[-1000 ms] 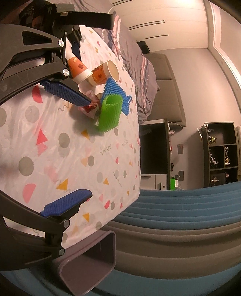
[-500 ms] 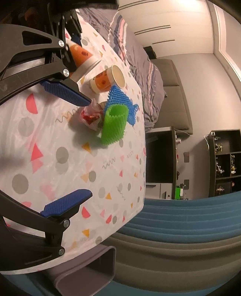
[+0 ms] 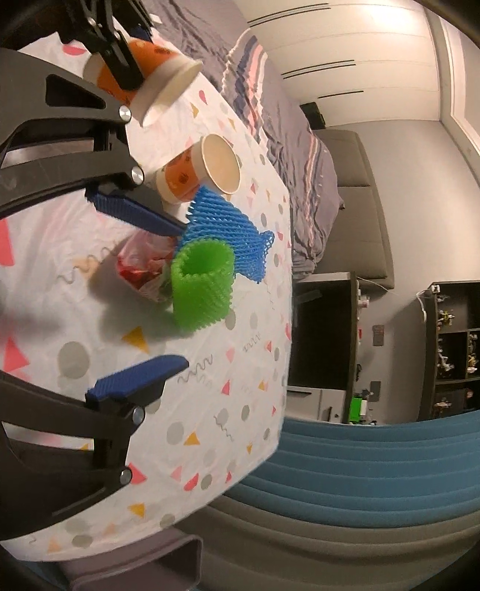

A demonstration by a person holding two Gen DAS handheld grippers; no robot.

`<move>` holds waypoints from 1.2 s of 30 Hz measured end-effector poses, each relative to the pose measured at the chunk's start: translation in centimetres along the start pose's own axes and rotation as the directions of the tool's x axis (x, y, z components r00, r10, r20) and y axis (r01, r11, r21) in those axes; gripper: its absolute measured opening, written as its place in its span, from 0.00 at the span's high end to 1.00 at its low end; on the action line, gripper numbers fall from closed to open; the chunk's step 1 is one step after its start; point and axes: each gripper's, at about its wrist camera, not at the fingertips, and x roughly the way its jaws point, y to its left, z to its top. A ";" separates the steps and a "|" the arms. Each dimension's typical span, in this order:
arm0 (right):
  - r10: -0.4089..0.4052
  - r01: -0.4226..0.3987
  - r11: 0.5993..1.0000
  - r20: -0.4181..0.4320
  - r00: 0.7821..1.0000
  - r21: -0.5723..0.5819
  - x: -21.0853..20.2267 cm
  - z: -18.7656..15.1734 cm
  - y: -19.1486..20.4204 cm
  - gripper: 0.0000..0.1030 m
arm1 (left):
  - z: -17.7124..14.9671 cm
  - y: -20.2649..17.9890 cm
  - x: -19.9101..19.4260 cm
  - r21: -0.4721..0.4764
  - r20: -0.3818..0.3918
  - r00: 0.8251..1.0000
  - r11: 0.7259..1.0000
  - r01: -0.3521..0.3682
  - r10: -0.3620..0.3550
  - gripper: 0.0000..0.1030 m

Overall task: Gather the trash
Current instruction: 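Grasp the orange apple-print paper cup with the left gripper, then grasp the green mesh sleeve with the right gripper while the left holds the cup, then carry the cup and green sleeve to the grey bin and release them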

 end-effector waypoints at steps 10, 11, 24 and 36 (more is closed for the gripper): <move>-0.017 0.019 1.000 -0.052 0.998 0.023 3.5 1.2 0.1 0.54 | 0.1 1.2 0.2 -0.020 0.007 1.000 1.000 0.006 -0.006 0.36; -0.018 0.020 1.000 -0.056 0.998 0.023 3.7 1.2 0.1 0.61 | 0.1 1.3 0.2 -0.024 0.006 1.000 1.000 0.006 -0.006 0.36; -0.044 0.043 0.999 -0.014 0.999 -0.028 2.7 0.4 -0.1 0.93 | -0.1 0.9 0.8 -0.021 -0.007 1.000 1.000 0.002 -0.002 0.36; -0.077 0.068 0.994 0.112 0.991 0.085 -4.6 -0.9 -4.4 0.93 | 0.0 -1.3 -0.5 0.008 0.010 1.000 1.000 0.009 -0.009 0.36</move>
